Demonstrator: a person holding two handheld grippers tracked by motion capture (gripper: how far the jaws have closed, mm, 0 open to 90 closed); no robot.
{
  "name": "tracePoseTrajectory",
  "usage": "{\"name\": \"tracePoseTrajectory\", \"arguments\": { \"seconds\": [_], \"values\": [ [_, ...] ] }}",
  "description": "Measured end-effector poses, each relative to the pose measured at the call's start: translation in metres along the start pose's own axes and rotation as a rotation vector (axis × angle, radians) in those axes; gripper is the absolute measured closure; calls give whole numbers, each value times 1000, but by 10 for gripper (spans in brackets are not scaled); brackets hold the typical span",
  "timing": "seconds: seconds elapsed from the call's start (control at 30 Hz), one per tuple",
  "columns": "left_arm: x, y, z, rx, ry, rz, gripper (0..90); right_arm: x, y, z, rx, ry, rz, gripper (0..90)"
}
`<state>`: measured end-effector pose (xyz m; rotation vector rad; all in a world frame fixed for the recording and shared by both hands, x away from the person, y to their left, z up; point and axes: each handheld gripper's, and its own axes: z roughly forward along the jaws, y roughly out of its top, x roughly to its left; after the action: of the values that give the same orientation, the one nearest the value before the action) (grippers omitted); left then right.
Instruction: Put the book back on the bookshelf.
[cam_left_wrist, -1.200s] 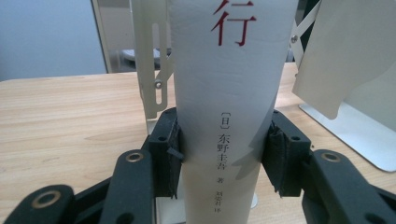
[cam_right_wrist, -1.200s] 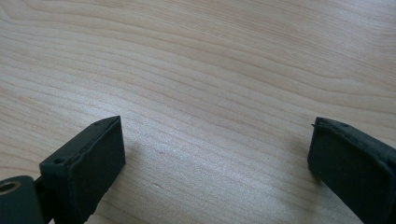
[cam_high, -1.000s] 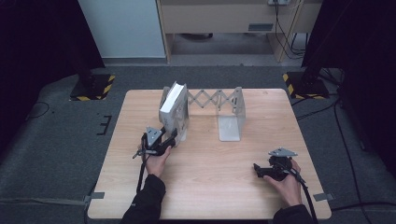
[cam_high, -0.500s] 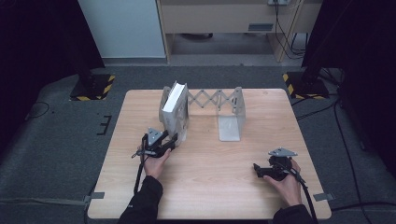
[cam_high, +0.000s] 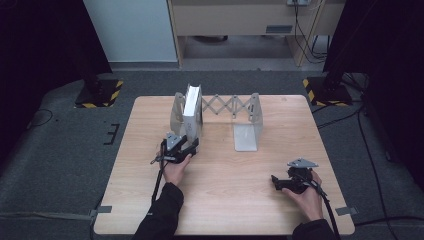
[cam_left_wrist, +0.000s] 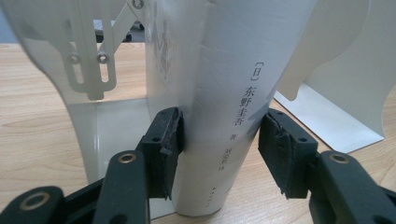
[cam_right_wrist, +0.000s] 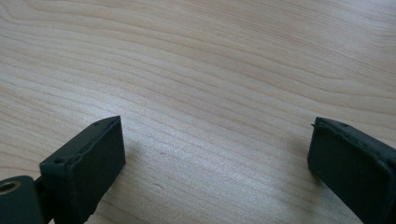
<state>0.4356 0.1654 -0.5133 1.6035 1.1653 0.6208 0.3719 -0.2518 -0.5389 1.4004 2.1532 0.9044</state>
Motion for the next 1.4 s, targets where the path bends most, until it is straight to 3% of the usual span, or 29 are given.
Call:
{"name": "tracePoseTrajectory", "arguments": {
  "seconds": [0.13,0.4,0.6,0.67,0.83,0.97,1.1,1.2,1.33,1.4],
  "values": [
    [-3,5,5,35,-8,-14,463,0,0,0,0,0,-1,46],
    [-7,7,9,45,-11,-26,451,1,1,0,1,1,2,47],
    [-4,6,7,48,-35,-9,449,1,0,0,1,1,-1,46],
    [-3,6,0,85,-66,-13,422,1,0,0,1,1,-1,46],
    [-1,2,-18,102,-87,11,385,1,0,0,0,1,-1,46],
    [9,-7,-40,180,-129,11,347,1,1,0,2,1,2,47],
    [17,-17,-57,215,-139,6,328,1,0,0,1,1,-1,46],
    [29,-26,-72,265,-137,-3,315,1,0,0,1,0,-1,48],
    [41,-37,-88,290,-117,-15,281,2,0,-1,-7,-1,-3,81],
    [47,-44,-97,320,-77,10,264,2,-1,-2,-20,6,-3,151]
  ]
}}
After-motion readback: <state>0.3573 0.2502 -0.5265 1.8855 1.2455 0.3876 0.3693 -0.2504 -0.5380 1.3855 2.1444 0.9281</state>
